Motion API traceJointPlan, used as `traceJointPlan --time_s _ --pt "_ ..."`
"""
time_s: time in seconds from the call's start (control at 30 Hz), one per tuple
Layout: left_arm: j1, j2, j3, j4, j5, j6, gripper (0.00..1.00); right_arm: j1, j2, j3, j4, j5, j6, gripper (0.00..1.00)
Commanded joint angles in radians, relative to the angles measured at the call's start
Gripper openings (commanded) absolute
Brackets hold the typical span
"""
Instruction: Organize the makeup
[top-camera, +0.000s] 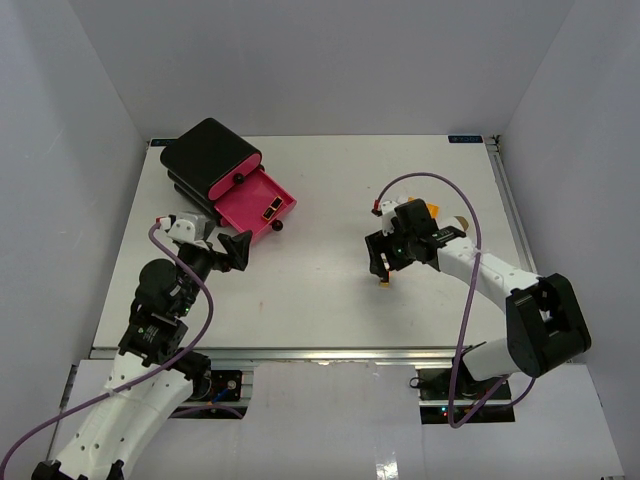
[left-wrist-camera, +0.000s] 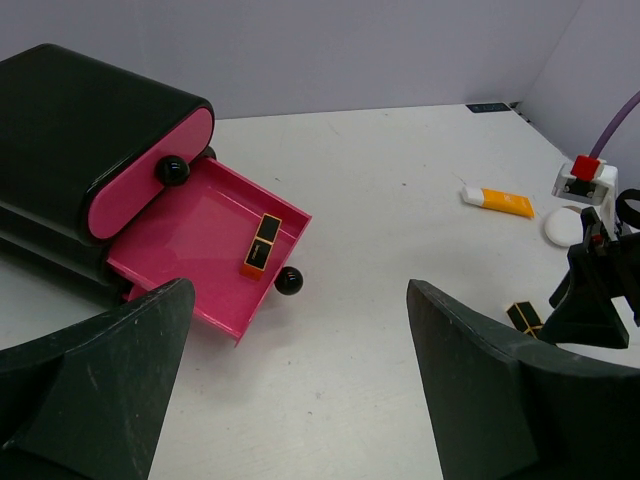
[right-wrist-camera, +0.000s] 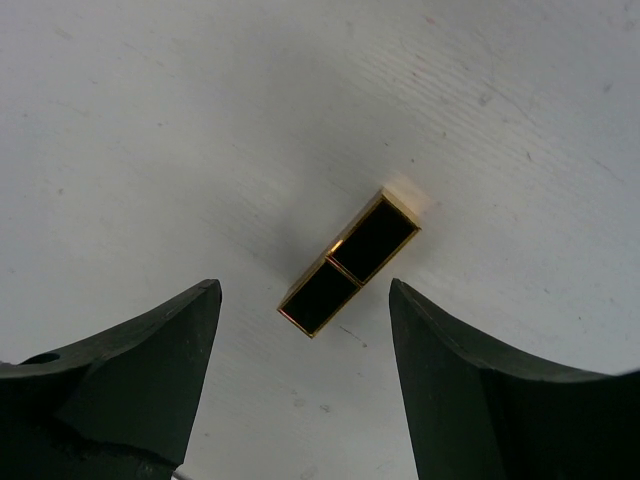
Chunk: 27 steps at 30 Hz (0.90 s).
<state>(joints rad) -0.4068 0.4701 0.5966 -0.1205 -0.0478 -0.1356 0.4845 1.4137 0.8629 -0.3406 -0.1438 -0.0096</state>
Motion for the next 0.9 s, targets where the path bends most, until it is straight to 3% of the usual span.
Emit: traceJointPlan --time_s 0.0,0.27,0.47,0.7,0.87 --pt "0.005 -0.004 -0.012 0.020 -0.010 -0.013 0.98 0.006 -0.025 -0.050 0.063 0.134 0.078 0.74" --pt "0.006 -0.020 -0.014 0.016 -0.026 -0.010 0.98 0.006 0.102 -0.023 0.077 0.153 0.079 0.68" --pt "0.006 -0.025 -0.014 0.013 -0.021 -0.009 0.98 0.005 0.110 -0.016 0.074 0.122 0.055 0.58" --pt "0.005 -0.032 -0.012 0.012 -0.014 -0.007 0.98 0.005 0.115 -0.010 0.069 0.118 -0.065 0.24" --pt "0.005 -0.038 -0.013 0.013 -0.012 -0.007 0.98 0.017 0.131 0.072 0.016 0.065 -0.264 0.08"
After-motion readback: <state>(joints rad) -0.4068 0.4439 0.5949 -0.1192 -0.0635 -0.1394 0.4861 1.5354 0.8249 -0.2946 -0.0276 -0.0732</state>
